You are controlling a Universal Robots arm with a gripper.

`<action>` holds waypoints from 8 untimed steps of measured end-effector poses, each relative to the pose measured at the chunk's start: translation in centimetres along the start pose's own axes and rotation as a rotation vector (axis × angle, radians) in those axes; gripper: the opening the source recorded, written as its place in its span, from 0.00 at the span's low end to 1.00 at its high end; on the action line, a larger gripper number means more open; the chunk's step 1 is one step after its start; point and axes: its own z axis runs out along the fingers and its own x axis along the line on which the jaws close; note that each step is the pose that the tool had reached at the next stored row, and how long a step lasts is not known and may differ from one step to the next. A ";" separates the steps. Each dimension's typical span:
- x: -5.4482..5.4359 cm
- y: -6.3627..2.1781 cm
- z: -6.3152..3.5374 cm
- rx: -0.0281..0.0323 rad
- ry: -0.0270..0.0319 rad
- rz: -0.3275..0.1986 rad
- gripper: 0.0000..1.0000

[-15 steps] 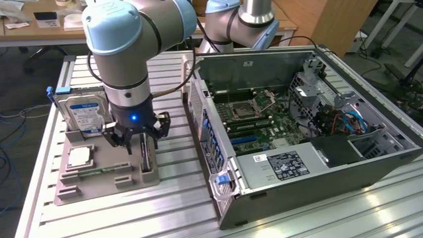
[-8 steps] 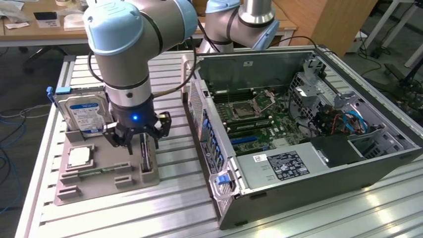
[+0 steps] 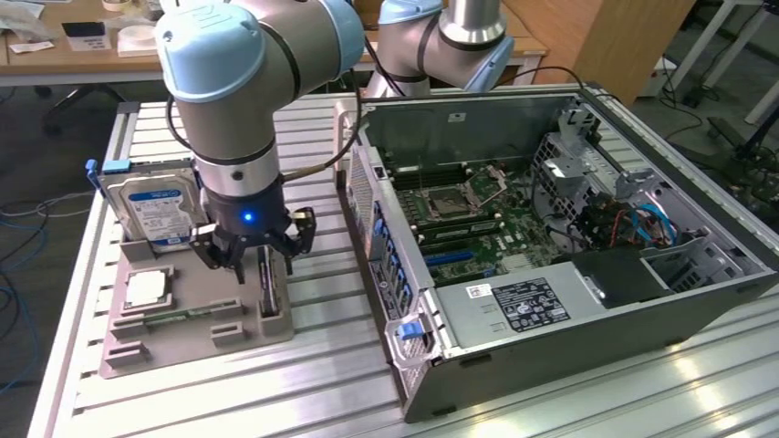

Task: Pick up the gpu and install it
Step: 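Pick up the gpu and move the gpu toward the slot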

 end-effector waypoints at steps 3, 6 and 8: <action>0.0 0.00 0.01 -0.0001 -0.0001 0.000 0.58; 0.0 0.00 0.00 -0.0001 -0.0001 0.000 0.56; 0.0 0.00 0.00 0.0000 -0.0001 0.000 0.49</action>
